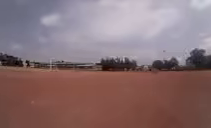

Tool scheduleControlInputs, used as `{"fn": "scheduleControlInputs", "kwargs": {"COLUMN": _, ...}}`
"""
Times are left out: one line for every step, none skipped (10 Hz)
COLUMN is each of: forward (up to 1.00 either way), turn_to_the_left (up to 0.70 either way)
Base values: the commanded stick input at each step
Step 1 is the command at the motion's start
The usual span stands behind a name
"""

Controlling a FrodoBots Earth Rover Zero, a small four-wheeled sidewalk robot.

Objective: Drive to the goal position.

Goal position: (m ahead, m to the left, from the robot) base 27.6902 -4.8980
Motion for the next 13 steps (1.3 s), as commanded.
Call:
{"fn": "scheduleControlInputs", "kwargs": {"forward": 0.7, "turn_to_the_left": 0.0}}
{"fn": "scheduleControlInputs", "kwargs": {"forward": 0.7, "turn_to_the_left": 0.0}}
{"fn": "scheduleControlInputs", "kwargs": {"forward": 0.7, "turn_to_the_left": 0.0}}
{"fn": "scheduleControlInputs", "kwargs": {"forward": 0.7, "turn_to_the_left": 0.0}}
{"fn": "scheduleControlInputs", "kwargs": {"forward": 0.7, "turn_to_the_left": 0.0}}
{"fn": "scheduleControlInputs", "kwargs": {"forward": 0.7, "turn_to_the_left": 0.0}}
{"fn": "scheduleControlInputs", "kwargs": {"forward": 0.7, "turn_to_the_left": 0.0}}
{"fn": "scheduleControlInputs", "kwargs": {"forward": 0.7, "turn_to_the_left": 0.0}}
{"fn": "scheduleControlInputs", "kwargs": {"forward": 0.7, "turn_to_the_left": 0.0}}
{"fn": "scheduleControlInputs", "kwargs": {"forward": 0.7, "turn_to_the_left": 0.0}}
{"fn": "scheduleControlInputs", "kwargs": {"forward": 0.7, "turn_to_the_left": 0.0}}
{"fn": "scheduleControlInputs", "kwargs": {"forward": 0.7, "turn_to_the_left": 0.0}}
{"fn": "scheduleControlInputs", "kwargs": {"forward": 0.7, "turn_to_the_left": 0.0}}
